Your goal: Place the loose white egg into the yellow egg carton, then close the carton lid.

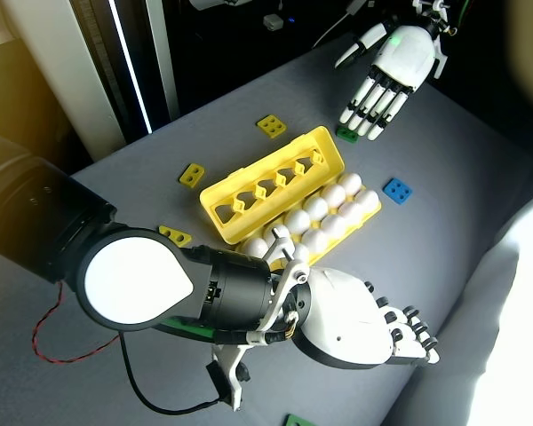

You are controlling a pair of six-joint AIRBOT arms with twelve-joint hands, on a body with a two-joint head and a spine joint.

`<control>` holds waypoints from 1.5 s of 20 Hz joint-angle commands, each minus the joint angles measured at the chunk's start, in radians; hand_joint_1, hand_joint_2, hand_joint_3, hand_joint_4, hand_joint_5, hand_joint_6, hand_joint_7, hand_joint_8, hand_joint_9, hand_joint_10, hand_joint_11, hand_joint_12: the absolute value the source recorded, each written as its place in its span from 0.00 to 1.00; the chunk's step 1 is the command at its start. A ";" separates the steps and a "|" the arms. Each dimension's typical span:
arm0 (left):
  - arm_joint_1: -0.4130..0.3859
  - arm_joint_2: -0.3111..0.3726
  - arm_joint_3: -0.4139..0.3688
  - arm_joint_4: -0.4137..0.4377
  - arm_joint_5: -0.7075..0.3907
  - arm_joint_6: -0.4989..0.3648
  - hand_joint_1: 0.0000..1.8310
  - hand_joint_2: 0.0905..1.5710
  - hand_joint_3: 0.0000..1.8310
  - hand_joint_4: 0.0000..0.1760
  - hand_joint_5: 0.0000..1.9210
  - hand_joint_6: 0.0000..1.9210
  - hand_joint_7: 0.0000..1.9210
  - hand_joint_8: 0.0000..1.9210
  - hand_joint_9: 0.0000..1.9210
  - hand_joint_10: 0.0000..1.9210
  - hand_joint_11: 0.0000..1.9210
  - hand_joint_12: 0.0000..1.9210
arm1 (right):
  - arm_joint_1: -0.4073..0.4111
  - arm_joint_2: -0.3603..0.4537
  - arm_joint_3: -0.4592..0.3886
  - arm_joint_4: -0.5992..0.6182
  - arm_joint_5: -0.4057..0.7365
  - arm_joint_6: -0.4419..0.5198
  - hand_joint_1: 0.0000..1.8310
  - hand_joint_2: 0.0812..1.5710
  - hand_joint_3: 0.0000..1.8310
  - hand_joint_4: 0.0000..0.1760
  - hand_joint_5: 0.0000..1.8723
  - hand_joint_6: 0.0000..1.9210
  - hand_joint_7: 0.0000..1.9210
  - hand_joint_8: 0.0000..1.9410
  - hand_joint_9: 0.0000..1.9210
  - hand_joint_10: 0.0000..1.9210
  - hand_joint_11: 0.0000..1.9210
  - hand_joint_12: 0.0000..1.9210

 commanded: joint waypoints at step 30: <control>-0.020 0.001 0.012 -0.051 -0.055 -0.006 0.00 0.75 0.00 0.00 0.27 0.00 0.25 0.00 0.20 0.00 0.00 0.29 | -0.064 -0.045 0.048 0.061 0.064 -0.004 0.59 0.54 0.00 0.00 0.56 0.00 0.01 0.00 0.00 0.00 0.00 0.00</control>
